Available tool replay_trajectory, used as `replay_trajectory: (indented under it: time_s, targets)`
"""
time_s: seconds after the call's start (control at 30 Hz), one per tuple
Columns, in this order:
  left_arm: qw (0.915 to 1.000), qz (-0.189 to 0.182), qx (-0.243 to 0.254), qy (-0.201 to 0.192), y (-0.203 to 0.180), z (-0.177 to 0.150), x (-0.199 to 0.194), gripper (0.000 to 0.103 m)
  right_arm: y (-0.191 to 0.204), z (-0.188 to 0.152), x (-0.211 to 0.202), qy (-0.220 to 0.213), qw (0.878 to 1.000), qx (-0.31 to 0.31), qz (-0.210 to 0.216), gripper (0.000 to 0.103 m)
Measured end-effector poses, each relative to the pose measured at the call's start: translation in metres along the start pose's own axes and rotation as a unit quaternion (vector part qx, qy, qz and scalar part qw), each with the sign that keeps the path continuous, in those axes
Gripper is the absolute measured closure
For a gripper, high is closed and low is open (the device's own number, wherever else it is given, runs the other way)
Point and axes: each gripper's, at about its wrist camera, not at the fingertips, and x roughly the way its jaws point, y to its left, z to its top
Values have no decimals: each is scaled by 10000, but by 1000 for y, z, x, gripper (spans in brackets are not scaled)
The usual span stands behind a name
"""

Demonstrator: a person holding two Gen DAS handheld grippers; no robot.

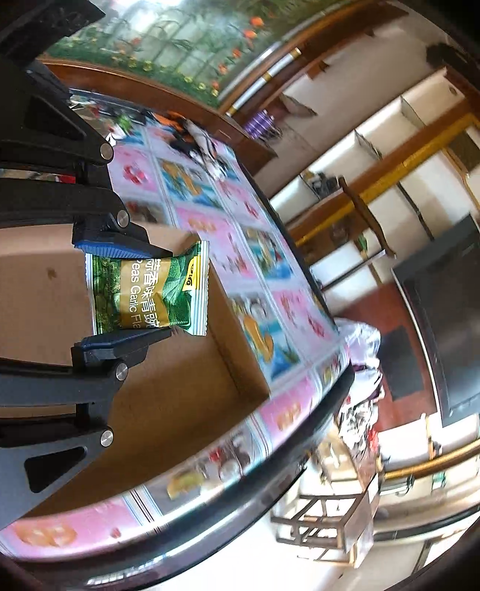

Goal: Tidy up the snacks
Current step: 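Carry both packets over the cardboard box and open both grippers to drop them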

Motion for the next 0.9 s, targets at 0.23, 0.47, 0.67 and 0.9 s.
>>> replay_trajectory:
  time_s: [0.23,0.47,0.67,0.9]
  targets:
    - [9994,-28,120,319,-30,11,47,48,-19,17,20,224,9991,33,-348,68]
    - [9974,5,261,675,-40,2,75,48,-29,16,34,470,9976,-6,-511,68]
    - [9966,27,306,770,-41,-5,78,48,-33,12,43,606,9961,-11,-634,68]
    - [9959,-21,235,876,-40,-8,82,47,-35,8,52,735,9944,-50,-763,68]
